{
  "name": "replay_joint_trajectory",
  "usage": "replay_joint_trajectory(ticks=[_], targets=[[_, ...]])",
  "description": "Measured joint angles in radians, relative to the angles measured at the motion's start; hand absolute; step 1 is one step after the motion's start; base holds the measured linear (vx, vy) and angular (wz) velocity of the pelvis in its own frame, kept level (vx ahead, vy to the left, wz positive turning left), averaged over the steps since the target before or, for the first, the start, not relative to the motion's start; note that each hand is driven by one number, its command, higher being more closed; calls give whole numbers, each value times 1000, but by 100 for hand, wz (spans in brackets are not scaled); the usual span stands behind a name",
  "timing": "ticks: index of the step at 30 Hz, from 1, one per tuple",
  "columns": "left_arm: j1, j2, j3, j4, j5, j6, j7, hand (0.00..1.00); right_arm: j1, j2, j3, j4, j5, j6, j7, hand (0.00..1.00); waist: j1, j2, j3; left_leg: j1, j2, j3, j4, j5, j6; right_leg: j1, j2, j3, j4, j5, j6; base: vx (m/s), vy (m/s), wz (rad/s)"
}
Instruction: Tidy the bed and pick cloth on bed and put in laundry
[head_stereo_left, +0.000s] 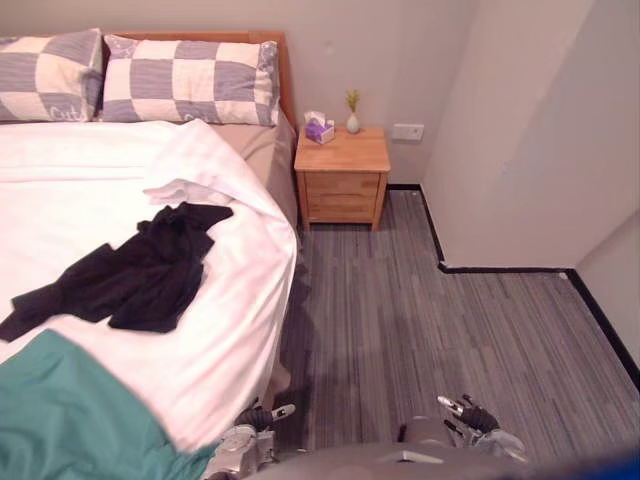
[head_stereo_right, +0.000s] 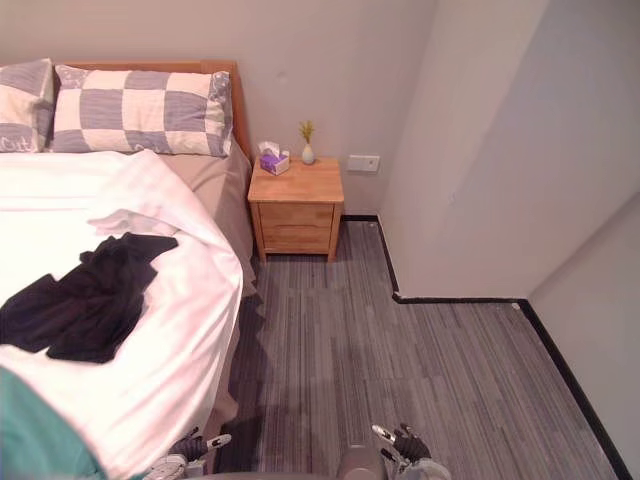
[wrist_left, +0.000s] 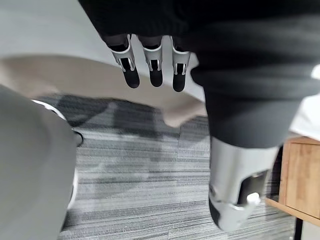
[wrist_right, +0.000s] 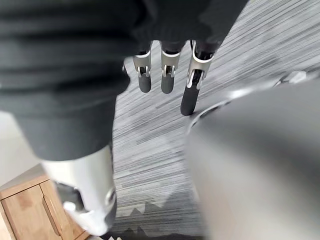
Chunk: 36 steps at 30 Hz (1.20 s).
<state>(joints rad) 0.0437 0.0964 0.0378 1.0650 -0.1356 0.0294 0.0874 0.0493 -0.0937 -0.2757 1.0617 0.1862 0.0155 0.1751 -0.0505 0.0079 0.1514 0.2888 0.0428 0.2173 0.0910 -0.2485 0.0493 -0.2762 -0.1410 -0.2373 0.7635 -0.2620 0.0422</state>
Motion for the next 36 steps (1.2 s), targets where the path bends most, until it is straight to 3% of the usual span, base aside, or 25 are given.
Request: replay_joint_trajectory(ticks=[1,3,4,5,6,7,9,10,11,12,13,14,16,18,19,22,24,25,26,27,28,29,32,34,36], targets=[[-11,-3,0,2,0,12,0,0,-6,-11,14,-1,1,8,2,0,-17,10,14,17,25,-18,-2,-1,-1,-18,36,-6,-202,45,5,150,-104,62],[-35,0,1,-1,1,21,-1,0,9,-5,15,9,14,24,0,0,-23,-7,27,52,33,-48,-7,-12,-19,-7,47,29,-519,192,33,420,-175,78],[-43,8,6,1,3,23,-1,0,8,-4,14,18,23,30,0,0,-24,-25,44,100,38,-75,-12,-44,-41,8,39,44,-566,314,30,504,-285,62],[-48,-11,9,12,9,25,-1,0,7,-15,10,25,25,34,0,0,-25,9,62,136,64,-92,-1,-67,-52,2,66,43,-479,342,-16,437,-288,32],[-51,-19,10,18,16,23,2,0,1,-21,11,26,25,34,0,0,-23,16,62,137,71,-92,23,-66,-51,-12,70,43,-427,322,-40,420,-283,1],[-49,-29,11,18,34,10,14,0,-11,-29,11,27,25,34,-1,0,-18,30,64,114,89,-96,102,-62,-47,-30,74,35,-353,261,-71,353,-226,-9],[-43,-41,12,18,38,-4,38,0,-14,-38,11,26,25,34,-3,0,-17,51,61,63,119,-116,238,-40,-68,-19,94,23,-327,208,-84,451,-249,-2],[-21,-49,24,16,36,-19,59,0,-13,-46,13,30,17,37,-6,0,-14,68,60,-54,158,-163,500,61,-134,29,126,11,-347,174,-97,498,-249,-2],[-16,-53,40,16,34,-24,68,0,-13,-47,15,31,7,37,-8,0,-14,74,63,-108,174,-184,610,137,-155,59,141,9,-370,161,-107,510,-220,6],[-10,-65,85,12,11,-40,78,0,-14,-54,28,30,-13,36,-15,0,-13,83,76,-231,217,-195,849,213,-168,139,178,2,-439,157,-113,448,-174,13],[-8,-67,109,-5,-4,-51,88,0,-13,-57,44,35,-23,37,-20,0,-8,90,82,-303,238,-190,988,184,-152,203,193,3,-480,152,-123,443,-164,14],[0,-65,127,-31,-8,-64,94,0,-9,-55,59,43,-48,42,-22,0,3,70,93,-355,235,-170,1054,148,-145,265,195,2,-518,148,-128,427,-180,5],[10,-66,128,-74,-11,-83,93,0,-4,-56,65,56,-94,46,-20,0,28,52,93,-432,215,-103,980,81,-122,386,190,0,-610,153,-115,400,-127,-8],[15,-68,128,-97,-25,-83,88,0,-7,-57,68,51,-110,41,-12,0,49,48,94,-448,191,27,737,49,-108,452,172,-1,-661,153,-113,281,2,-11],[19,-69,128,-100,-40,-82,82,0,-7,-56,69,42,-121,36,0,0,49,44,87,-441,172,149,541,58,-98,481,160,-14,-691,146,-102,43,81,25],[21,-75,125,-98,-41,-75,71,0,-3,-51,69,32,-119,6,7,0,43,44,67,-426,116,403,218,125,-1,533,151,-100,-728,110,-51,126,165,79],[29,-74,131,-98,-45,-66,73,0,-3,-40,69,32,-123,-6,7,0,55,26,46,-406,44,382,120,190,77,545,120,-135,-684,42,-17,446,181,81],[31,-61,126,-96,-51,-58,79,0,-3,-31,71,32,-132,-12,10,0,66,-5,22,-388,-6,371,94,167,87,527,70,-152,-599,-6,27,497,194,61],[30,-60,120,-87,-53,-53,91,0,-14,-32,74,33,-136,-17,14,0,72,-6,16,-352,-36,354,59,156,80,462,18,-159,-406,-28,61,428,206,58],[29,-59,121,-77,-68,-52,95,0,-24,-33,74,32,-149,-22,17,0,73,-3,15,-332,-50,336,38,154,79,410,-13,-159,-261,-20,56,263,240,70],[20,-47,118,-51,-92,-33,93,0,-39,-22,82,31,-175,-28,24,0,68,-6,18,-295,-79,282,20,152,93,311,-72,-152,-3,7,31,130,221,119],[13,-33,87,-34,-126,-10,85,0,-42,-10,84,21,-183,-34,32,0,49,-12,26,-251,-87,225,18,143,103,272,-90,-135,90,-24,36,91,206,145],[7,-19,64,-18,-159,5,85,0,-44,-10,102,17,-203,-65,38,0,37,-5,35,-187,-66,77,10,140,99,230,-46,-99,23,-47,28,197,14,173],[-1,-16,38,-19,-157,-15,99,0,-38,-12,133,16,-198,-92,36,0,37,-15,41,-157,-44,-99,15,119,63,187,41,78,-156,-51,45,45,-65,207],[-2,-11,43,-21,-147,-23,104,0,-20,-13,141,13,-176,-103,35,0,38,-37,37,-171,-59,-238,19,102,34,187,77,270,-332,-23,77,-219,-54,230]])
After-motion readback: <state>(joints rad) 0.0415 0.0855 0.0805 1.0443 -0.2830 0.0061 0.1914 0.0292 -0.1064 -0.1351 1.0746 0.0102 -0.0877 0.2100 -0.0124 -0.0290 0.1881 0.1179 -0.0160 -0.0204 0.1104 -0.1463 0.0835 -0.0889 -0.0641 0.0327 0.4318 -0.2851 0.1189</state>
